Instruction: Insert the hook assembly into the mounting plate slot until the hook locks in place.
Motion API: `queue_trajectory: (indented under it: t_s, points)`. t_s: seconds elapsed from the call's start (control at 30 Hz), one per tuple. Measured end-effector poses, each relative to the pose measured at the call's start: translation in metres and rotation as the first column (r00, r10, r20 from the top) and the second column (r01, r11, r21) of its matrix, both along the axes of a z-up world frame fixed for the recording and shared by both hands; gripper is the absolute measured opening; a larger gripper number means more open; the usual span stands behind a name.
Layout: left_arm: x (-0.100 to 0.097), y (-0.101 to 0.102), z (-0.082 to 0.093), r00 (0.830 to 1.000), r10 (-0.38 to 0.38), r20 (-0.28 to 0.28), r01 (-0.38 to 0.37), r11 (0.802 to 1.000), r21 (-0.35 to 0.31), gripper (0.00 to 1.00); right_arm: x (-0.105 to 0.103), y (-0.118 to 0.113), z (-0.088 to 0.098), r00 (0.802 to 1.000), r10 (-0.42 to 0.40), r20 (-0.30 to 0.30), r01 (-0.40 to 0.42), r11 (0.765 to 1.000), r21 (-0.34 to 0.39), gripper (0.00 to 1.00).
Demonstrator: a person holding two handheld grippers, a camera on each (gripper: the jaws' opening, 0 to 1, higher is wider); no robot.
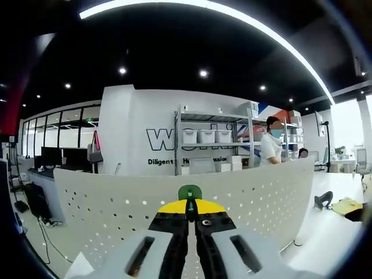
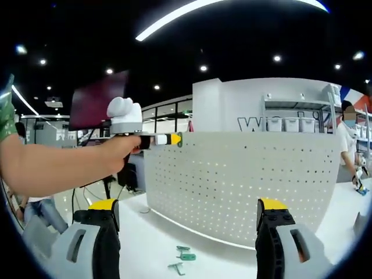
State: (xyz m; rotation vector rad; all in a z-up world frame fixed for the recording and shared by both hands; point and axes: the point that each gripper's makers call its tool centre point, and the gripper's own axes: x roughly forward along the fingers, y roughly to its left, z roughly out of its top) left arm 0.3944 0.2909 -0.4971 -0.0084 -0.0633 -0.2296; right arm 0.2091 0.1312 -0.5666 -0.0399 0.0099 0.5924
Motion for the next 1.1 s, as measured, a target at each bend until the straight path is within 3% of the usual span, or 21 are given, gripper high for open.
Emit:
queue_trajectory:
  t_s: [0.33, 0.5, 1.1]
  points:
    - [0.015, 0.002, -0.003, 1.0, 0.016, -0.019, -0.016, 1.0, 0.007, 0.02, 0.005, -0.003, -0.002, 1.0, -0.002, -0.007, 0.002, 1.0, 0.005, 1.0]
    - [0.009, -0.002, -0.007, 0.999, 0.02, -0.031, -0.02, 1.0, 0.009, 0.02, 0.007, -0.003, -0.002, 1.0, 0.001, -0.006, -0.001, 1.0, 0.003, 1.0]
    - [0.018, -0.004, -0.007, 0.999, 0.032, -0.032, -0.031, 0.999, 0.02, 0.02, 0.007, -0.004, -0.003, 1.0, 0.007, -0.01, -0.007, 1.0, 0.008, 0.99]
